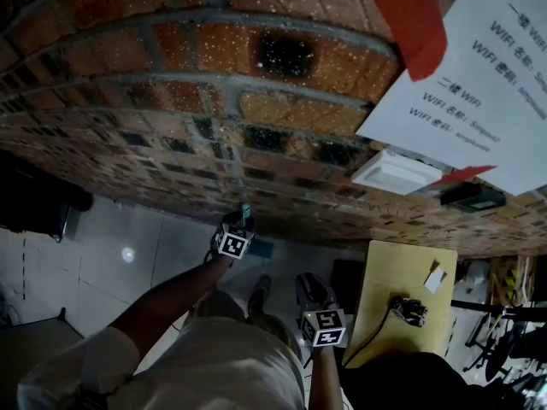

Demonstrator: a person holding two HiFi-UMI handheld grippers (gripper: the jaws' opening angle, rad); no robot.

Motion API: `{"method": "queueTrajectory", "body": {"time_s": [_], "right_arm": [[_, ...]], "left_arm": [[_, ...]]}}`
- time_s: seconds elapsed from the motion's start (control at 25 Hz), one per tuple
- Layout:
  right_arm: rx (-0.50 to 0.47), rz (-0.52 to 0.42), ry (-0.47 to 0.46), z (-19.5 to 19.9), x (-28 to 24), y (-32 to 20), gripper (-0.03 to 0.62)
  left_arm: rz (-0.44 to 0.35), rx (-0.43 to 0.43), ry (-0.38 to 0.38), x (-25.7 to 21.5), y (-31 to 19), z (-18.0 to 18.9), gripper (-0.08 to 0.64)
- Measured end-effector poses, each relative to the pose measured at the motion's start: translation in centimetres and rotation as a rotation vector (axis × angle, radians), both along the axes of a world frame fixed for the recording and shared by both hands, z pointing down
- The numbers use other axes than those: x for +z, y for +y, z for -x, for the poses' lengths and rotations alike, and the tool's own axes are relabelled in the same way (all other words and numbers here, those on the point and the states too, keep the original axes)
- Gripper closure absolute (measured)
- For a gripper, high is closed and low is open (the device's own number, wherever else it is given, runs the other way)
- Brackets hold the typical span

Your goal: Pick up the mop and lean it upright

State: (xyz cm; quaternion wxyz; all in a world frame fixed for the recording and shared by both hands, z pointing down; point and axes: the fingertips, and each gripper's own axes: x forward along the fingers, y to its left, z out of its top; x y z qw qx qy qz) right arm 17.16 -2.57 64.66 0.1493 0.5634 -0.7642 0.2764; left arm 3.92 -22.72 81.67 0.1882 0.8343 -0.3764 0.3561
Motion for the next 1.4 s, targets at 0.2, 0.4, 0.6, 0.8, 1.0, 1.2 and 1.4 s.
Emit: {"method": "queueTrajectory", "body": {"time_s": [0.2,0.4,0.6,0.8,1.0,1.2,1.4], "right_arm": [[-0.008,0.011,-0.009,-0.2,0.2,0.4,0.506],[-0.018,-0.034,-0.009,-0.1,-1.0,0.0,0.506],[-0.025,-0.031,-0.008,-0.2,-0.6,0.3,0.508],[-0.044,-0.028,-0.012,0.3,-0.1,0.7,0.508],[-0.071,-0.026,-0.005,0.7,0.6,0.8,0.508],[-0.098,-0.048,-0.002,1.2,-0.2,0.0,0.508],[-0.124,-0.057,-0.007,1.7,-0.7,-0.4,0.508]], "left_arm": [[-0.002,-0.011,-0.001,0.0,0.4,-0.2,0.437],[0.019,-0.015,-0.022,-0.1,2.1,0.6,0.437],[0.029,-0.035,0.003,-0.6,4.9,2.8,0.439],[0.030,-0.063,0.066,-3.2,7.2,4.0,0.437],[0.027,-0.096,0.106,-5.3,8.1,4.9,0.439],[-0.037,-0.045,0.178,-10.3,8.6,4.0,0.437],[-0.088,-0.011,0.250,-14.9,9.2,2.8,0.436]]}}
